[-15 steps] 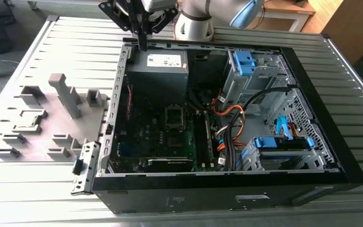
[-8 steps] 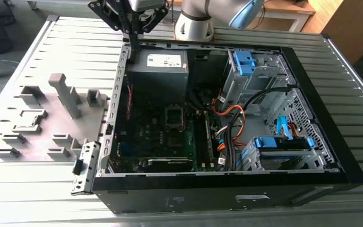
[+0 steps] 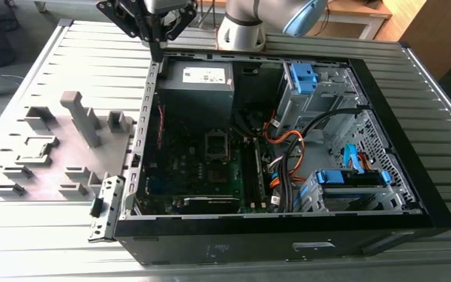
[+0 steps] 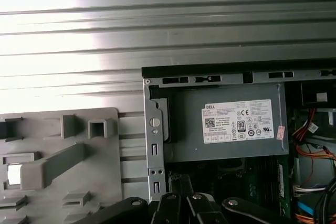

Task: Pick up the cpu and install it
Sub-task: 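Reach for the cpu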

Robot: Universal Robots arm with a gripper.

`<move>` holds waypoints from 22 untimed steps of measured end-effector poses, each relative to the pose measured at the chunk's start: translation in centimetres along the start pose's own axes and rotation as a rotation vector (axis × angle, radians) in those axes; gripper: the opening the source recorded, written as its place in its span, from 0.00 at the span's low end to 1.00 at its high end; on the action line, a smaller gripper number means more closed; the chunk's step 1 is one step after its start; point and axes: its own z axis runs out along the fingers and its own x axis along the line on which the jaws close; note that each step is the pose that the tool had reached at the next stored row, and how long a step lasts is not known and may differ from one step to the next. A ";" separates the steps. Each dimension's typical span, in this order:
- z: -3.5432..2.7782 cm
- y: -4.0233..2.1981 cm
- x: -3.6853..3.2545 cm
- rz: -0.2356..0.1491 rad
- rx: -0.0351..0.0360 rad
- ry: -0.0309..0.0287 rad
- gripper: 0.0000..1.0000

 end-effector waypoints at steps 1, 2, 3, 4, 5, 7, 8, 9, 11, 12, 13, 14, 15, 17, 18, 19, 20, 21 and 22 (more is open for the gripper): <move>0.00 -0.01 0.20 0.000 -0.0001 0.0000 0.11; 0.00 -0.03 0.41 0.000 0.0000 0.0000 0.11; -0.01 -0.05 0.62 0.000 0.0000 0.0000 0.11; -0.01 -0.06 0.83 0.000 0.0000 0.0000 0.11; -0.02 -0.08 1.08 0.000 0.0001 0.0001 0.11; -0.01 -0.12 1.55 0.000 0.0000 0.0000 0.11; -0.01 -0.14 1.81 0.000 0.0000 0.0000 0.11; -0.01 -0.16 2.08 0.000 0.0000 0.0001 0.11; -0.01 -0.20 2.66 0.000 0.0000 0.0000 0.11; 0.00 -0.22 2.95 0.000 0.0000 -0.0001 0.11; 0.00 -0.25 3.24 0.000 0.0000 -0.0001 0.11; -0.01 -0.27 3.52 0.000 0.0000 0.0000 0.11; -0.01 -0.29 3.79 0.000 0.0000 0.0000 0.11; -0.01 -0.33 4.34 0.000 0.0000 0.0000 0.11; -0.01 -0.35 4.61 0.000 0.0000 0.0000 0.11; -0.01 -0.37 4.88 0.000 0.0000 0.0000 0.11; -0.01 -0.38 5.14 0.000 0.0000 0.0000 0.11; -0.01 -0.40 5.42 0.000 0.0000 -0.0001 0.11; 0.00 -0.42 5.69 0.000 -0.0001 -0.0001 0.11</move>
